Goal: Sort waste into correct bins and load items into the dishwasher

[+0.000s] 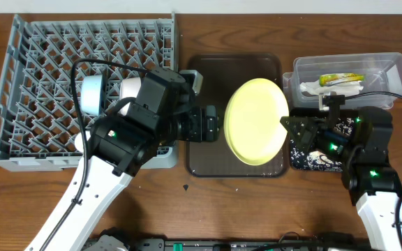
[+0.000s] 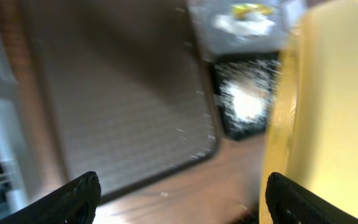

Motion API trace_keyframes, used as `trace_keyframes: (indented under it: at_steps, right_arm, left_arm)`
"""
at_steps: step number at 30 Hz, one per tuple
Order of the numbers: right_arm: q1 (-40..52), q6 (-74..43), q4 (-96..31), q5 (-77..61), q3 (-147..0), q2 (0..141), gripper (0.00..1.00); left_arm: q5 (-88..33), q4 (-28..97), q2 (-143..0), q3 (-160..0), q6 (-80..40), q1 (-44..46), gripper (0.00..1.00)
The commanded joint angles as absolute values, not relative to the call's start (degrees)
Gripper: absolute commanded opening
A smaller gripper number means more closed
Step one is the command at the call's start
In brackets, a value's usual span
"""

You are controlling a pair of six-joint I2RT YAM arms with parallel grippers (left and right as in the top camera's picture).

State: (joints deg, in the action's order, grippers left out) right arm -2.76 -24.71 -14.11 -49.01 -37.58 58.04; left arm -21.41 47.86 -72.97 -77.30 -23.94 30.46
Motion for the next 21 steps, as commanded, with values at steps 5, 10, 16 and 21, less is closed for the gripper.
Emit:
trace_keyframes:
  at_steps: [5,10,16,21]
  right_arm:
    - [-3.6,-23.83,-14.15,-51.68,-37.54,57.65,0.01]
    - [-6.74,-24.86,-14.15,-51.72,-37.54,57.63,0.01]
    - [-7.55,-25.28,-14.15,-51.72,-37.54,57.63,0.01]
    - [-7.55,-25.74,-14.17,-50.06,-37.54,57.65,0.01]
  left_arm:
    - [-30.52,47.09,-72.95,-77.47,-21.17,29.82,0.83]
    - [-24.56,50.15,-72.95,-77.47,-20.73,29.8,0.83]
    - [-20.32,51.4,-72.95,-77.47,-20.58,29.8,0.83]
    - [-19.99,51.35,-72.95,-77.47,-20.56,29.8,0.83]
